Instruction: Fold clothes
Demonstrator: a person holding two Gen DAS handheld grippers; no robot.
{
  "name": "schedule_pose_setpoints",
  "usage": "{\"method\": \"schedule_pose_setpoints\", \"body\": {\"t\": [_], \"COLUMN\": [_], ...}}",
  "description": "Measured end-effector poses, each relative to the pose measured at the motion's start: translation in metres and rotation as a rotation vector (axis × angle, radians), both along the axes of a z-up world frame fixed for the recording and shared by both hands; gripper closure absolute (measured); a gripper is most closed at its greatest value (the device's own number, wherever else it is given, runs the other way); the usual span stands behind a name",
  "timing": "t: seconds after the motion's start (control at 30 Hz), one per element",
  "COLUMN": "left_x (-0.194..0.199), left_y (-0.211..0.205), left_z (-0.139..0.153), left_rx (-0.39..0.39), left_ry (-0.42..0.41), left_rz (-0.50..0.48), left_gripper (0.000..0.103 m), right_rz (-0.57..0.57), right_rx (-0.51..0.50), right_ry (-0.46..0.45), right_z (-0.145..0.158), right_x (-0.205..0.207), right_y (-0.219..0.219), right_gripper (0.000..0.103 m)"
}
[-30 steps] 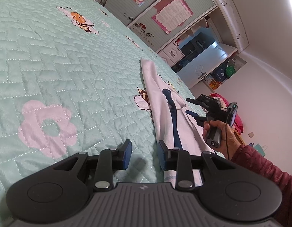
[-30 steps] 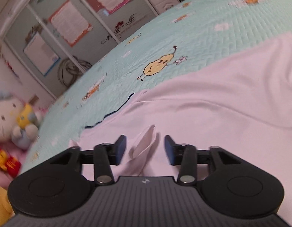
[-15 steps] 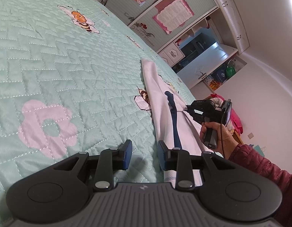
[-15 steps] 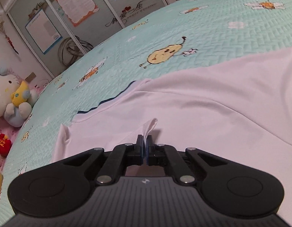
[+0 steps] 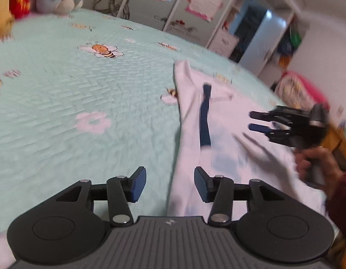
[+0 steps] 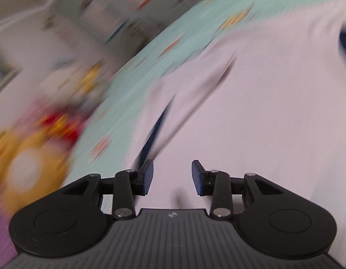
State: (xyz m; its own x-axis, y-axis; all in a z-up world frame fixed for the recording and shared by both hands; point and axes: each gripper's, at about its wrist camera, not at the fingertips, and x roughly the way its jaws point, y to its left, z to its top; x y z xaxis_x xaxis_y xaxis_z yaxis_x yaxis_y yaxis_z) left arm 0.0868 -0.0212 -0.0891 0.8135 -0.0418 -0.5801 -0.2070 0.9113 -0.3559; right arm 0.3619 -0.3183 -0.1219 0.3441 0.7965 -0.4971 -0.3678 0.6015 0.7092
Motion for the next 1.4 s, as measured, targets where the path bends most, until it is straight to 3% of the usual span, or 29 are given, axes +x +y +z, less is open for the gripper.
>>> {"method": "schedule_pose_setpoints", "body": {"t": [0.07, 0.13, 0.27, 0.33, 0.4, 0.47, 0.5, 0.53, 0.57, 0.6, 0.63, 0.83, 1.0, 1.1, 1.27, 1.4], "left_x": [-0.021, -0.035, -0.039, -0.033, -0.028, -0.027, -0.027, -0.028, -0.03, -0.032, -0.035, -0.045, -0.042, -0.034, -0.018, -0.009], "left_y": [-0.015, -0.036, -0.073, -0.078, -0.07, -0.06, -0.056, -0.054, -0.054, -0.055, -0.056, -0.066, -0.08, -0.093, -0.121, -0.145], "left_z": [0.007, 0.011, 0.003, -0.007, -0.015, -0.019, -0.021, -0.02, -0.018, -0.014, -0.009, 0.03, 0.055, 0.06, 0.059, 0.053], "left_rx": [0.041, 0.132, 0.335, 0.4, 0.379, 0.307, 0.273, 0.255, 0.247, 0.243, 0.241, 0.216, 0.186, 0.204, 0.243, 0.275], "left_ry": [0.012, 0.027, 0.074, 0.098, 0.116, 0.133, 0.143, 0.144, 0.139, 0.132, 0.123, 0.057, -0.003, -0.008, 0.003, 0.026], "left_rz": [-0.016, -0.05, -0.127, -0.108, -0.071, -0.045, -0.038, -0.032, -0.027, -0.02, -0.013, -0.024, -0.082, -0.127, -0.217, -0.296], "left_gripper": [0.05, 0.046, 0.045, 0.047, 0.052, 0.076, 0.095, 0.097, 0.098, 0.102, 0.102, 0.103, 0.103, 0.103, 0.103, 0.103], "right_rz": [0.07, 0.124, 0.14, 0.137, 0.135, 0.162, 0.182, 0.206, 0.229, 0.254, 0.274, 0.316, 0.314, 0.3, 0.276, 0.195], "right_rx": [0.027, 0.041, 0.01, 0.005, 0.001, 0.005, -0.001, -0.011, -0.021, -0.047, -0.066, -0.075, -0.015, 0.074, 0.155, 0.197], "right_ry": [0.014, 0.019, -0.01, -0.02, -0.03, -0.084, -0.11, -0.132, -0.155, -0.183, -0.206, -0.276, -0.071, 0.041, 0.13, 0.166], "right_z": [0.003, 0.006, 0.006, 0.006, 0.006, 0.012, 0.014, 0.016, 0.018, 0.02, 0.02, 0.023, -0.004, -0.02, -0.025, -0.02], "right_x": [-0.04, -0.081, -0.146, -0.163, -0.18, -0.194, -0.199, -0.204, -0.209, -0.214, -0.219, -0.237, -0.231, -0.231, -0.229, -0.23], "right_y": [-0.007, -0.015, -0.036, -0.045, -0.054, -0.057, -0.053, -0.047, -0.04, -0.032, -0.023, 0.027, 0.053, 0.047, 0.021, -0.019], "right_gripper": [0.063, 0.062, 0.058, 0.056, 0.056, 0.055, 0.056, 0.06, 0.069, 0.097, 0.103, 0.103, 0.101, 0.101, 0.099, 0.083]}}
